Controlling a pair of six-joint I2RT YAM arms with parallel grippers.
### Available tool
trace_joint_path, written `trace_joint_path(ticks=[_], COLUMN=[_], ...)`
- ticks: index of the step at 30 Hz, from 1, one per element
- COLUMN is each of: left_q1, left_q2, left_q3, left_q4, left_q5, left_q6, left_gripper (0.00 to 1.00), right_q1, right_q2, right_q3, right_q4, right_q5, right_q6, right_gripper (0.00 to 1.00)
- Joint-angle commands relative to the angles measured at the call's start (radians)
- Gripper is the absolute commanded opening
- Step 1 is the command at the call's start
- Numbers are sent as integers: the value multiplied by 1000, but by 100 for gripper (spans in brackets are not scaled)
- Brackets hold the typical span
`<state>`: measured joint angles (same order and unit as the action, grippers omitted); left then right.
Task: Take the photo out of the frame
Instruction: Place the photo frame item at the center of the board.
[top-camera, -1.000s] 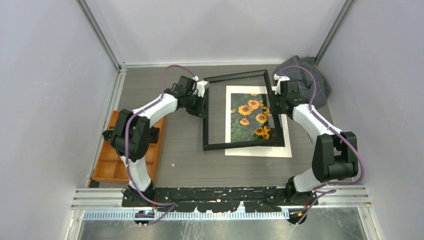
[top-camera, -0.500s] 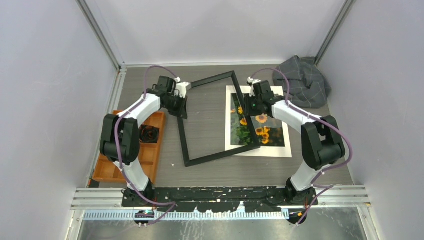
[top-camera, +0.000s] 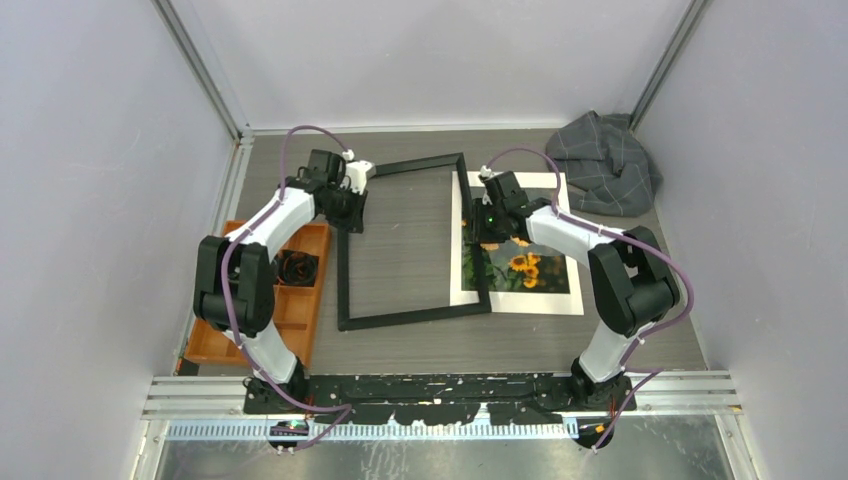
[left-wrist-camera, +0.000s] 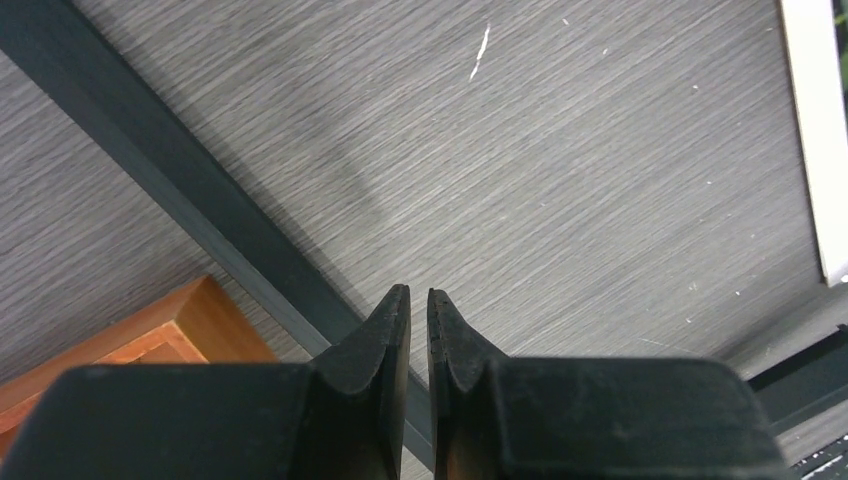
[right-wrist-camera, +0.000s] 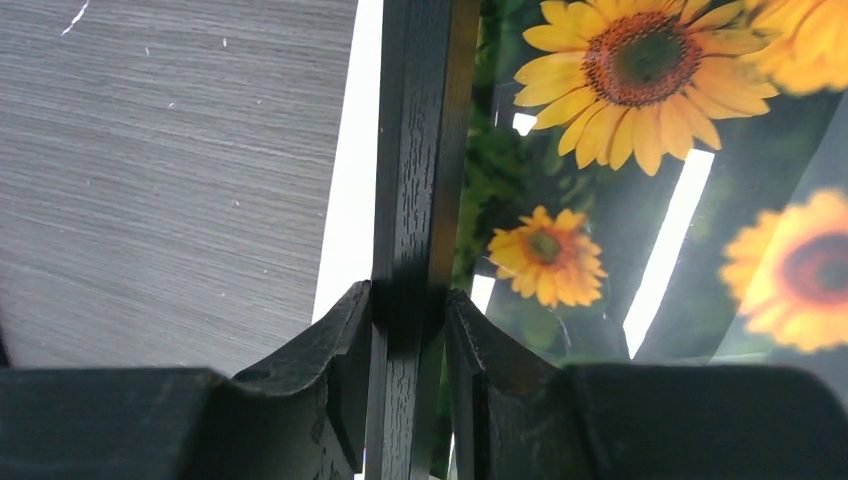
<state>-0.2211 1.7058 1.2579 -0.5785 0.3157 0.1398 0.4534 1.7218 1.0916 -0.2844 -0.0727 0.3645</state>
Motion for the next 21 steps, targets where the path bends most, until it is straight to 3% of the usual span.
trace_joint_path(ticks=[1, 10, 16, 21], left_q1=[2, -1, -61, -125], left_q2=[-10, 13, 33, 83], left_q3=[-1, 37, 62, 73], left_q4=[0, -26, -6, 59], left_q5=[-54, 12, 56, 200], left_q6=[26, 26, 22, -78], left_gripper=[14, 16, 17, 18], right_q1=[31, 84, 91, 90], right_q2=[-24, 16, 11, -59], right_q3=[10, 14, 46, 56], right_q4=[98, 84, -11, -108], right_q5=[-87, -161, -94, -34], right_q6=[44, -21, -171, -320], right_gripper=[8, 17, 39, 54])
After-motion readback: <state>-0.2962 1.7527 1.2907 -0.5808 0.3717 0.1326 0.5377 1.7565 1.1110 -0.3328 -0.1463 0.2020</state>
